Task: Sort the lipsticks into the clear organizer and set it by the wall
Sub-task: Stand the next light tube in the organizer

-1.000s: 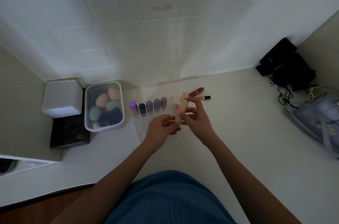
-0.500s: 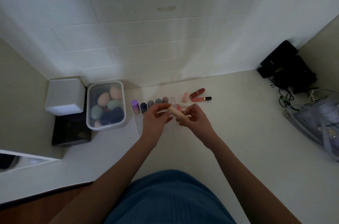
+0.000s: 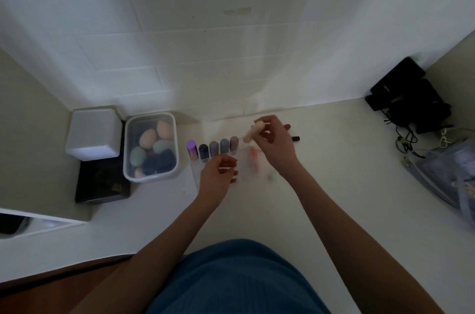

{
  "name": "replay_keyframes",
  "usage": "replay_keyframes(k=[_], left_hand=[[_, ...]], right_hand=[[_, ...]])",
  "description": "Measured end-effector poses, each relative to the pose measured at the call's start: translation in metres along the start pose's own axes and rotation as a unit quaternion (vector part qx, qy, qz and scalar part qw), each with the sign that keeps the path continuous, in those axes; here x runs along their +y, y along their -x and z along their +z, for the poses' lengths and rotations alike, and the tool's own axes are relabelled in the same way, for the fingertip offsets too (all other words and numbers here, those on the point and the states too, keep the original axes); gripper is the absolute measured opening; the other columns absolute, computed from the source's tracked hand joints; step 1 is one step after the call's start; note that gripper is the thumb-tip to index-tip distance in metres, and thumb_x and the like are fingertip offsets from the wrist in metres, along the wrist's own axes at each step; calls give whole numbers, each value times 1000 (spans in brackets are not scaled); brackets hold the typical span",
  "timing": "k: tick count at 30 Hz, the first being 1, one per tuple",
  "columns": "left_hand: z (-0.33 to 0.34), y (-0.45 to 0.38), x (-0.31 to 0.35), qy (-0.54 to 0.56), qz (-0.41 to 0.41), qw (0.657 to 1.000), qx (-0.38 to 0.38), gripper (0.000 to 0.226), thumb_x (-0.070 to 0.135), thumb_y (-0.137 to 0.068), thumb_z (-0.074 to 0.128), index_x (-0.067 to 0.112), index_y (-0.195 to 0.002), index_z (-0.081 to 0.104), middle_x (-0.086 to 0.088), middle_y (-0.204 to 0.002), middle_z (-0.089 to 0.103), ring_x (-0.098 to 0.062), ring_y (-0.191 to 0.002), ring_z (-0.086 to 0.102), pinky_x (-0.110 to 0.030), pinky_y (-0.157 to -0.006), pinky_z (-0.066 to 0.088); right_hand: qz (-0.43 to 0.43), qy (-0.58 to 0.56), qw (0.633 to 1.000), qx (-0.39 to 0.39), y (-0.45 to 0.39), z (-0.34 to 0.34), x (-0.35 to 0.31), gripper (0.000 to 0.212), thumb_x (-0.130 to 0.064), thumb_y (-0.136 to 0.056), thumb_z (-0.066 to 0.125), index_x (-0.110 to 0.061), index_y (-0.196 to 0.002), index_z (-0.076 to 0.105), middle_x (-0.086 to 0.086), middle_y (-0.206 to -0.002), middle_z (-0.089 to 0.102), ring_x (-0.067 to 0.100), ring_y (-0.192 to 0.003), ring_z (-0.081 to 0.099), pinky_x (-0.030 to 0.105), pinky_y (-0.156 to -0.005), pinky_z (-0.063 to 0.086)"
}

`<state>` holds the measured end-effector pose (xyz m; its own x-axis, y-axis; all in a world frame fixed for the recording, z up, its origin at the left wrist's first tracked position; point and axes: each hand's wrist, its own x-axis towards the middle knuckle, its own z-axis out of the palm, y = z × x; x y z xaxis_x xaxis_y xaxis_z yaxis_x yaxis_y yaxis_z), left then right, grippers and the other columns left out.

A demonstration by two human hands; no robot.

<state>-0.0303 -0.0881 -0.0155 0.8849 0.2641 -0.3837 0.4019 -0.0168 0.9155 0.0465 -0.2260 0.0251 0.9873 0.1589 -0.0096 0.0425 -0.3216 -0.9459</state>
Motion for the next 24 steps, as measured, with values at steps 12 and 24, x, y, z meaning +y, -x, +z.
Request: replay_keyframes(k=[12, 24], left_hand=[[0, -2, -2, -43, -7, 999, 20, 20, -5, -87, 51, 12, -90, 60, 1, -88, 63, -11, -73, 66, -19, -65, 53], [0, -2, -2, -81, 11, 996, 20, 19, -4, -86, 53, 14, -86, 59, 5, -83, 63, -10, -75, 66, -20, -67, 54]], right_hand=[[-42, 198, 974, -104, -4, 9, 17, 27, -10, -90, 55, -21, -116, 57, 9, -113, 64, 27, -107, 57, 37, -92, 46], [-58, 224, 966, -120, 7, 1, 30, 70, 2, -92, 43, -41, -145, 26, 4, -149, 42, 20, -135, 40, 33, -109, 36]])
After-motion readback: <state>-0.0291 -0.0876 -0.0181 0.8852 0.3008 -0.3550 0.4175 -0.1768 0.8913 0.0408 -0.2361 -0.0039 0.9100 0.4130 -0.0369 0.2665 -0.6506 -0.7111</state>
